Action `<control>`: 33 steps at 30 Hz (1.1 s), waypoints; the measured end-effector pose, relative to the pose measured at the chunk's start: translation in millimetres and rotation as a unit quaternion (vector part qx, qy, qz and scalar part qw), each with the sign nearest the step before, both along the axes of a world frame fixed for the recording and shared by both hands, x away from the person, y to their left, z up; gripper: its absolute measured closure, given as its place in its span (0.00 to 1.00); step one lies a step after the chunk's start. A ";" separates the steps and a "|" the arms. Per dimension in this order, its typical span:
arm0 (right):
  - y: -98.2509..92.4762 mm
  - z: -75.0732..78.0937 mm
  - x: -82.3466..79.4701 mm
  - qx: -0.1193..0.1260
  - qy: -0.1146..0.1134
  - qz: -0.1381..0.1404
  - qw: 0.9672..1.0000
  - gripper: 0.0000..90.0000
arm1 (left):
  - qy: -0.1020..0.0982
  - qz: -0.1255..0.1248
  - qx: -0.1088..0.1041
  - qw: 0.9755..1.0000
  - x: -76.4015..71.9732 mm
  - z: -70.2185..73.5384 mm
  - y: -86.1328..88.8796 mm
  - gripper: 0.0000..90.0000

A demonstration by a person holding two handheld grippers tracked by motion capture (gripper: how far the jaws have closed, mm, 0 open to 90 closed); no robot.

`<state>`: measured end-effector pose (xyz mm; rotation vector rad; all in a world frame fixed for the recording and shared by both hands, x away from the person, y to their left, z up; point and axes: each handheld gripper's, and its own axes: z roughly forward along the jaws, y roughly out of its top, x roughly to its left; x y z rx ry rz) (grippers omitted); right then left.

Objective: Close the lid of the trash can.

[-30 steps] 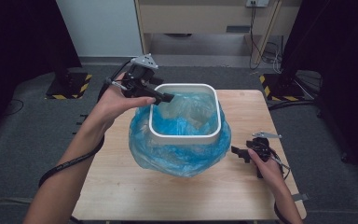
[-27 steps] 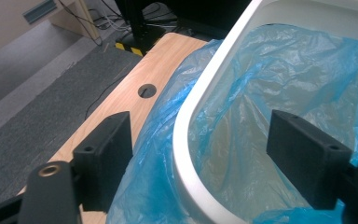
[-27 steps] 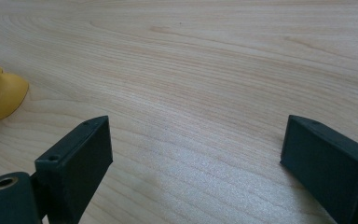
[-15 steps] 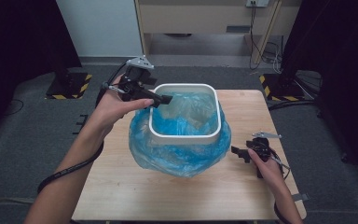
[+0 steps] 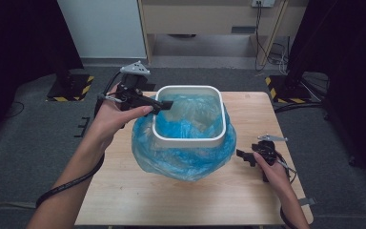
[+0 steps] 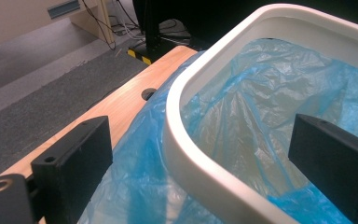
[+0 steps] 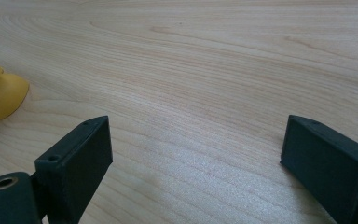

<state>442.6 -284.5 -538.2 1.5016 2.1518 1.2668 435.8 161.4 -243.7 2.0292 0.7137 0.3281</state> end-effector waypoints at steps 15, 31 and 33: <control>0.6 0.1 -0.2 -0.002 0.000 -0.001 1.000 0.10 | -0.016 0.002 -0.027 1.000 -23.6 0.9 14.7 0.05; 0.9 0.2 -0.3 -0.004 0.000 -0.001 1.000 0.10 | -0.034 0.007 -0.048 0.998 -39.3 3.1 24.0 0.05; 1.0 0.2 -0.3 -0.005 -0.001 -0.001 1.000 0.09 | -0.036 0.010 -0.052 0.998 -41.2 3.8 26.8 0.05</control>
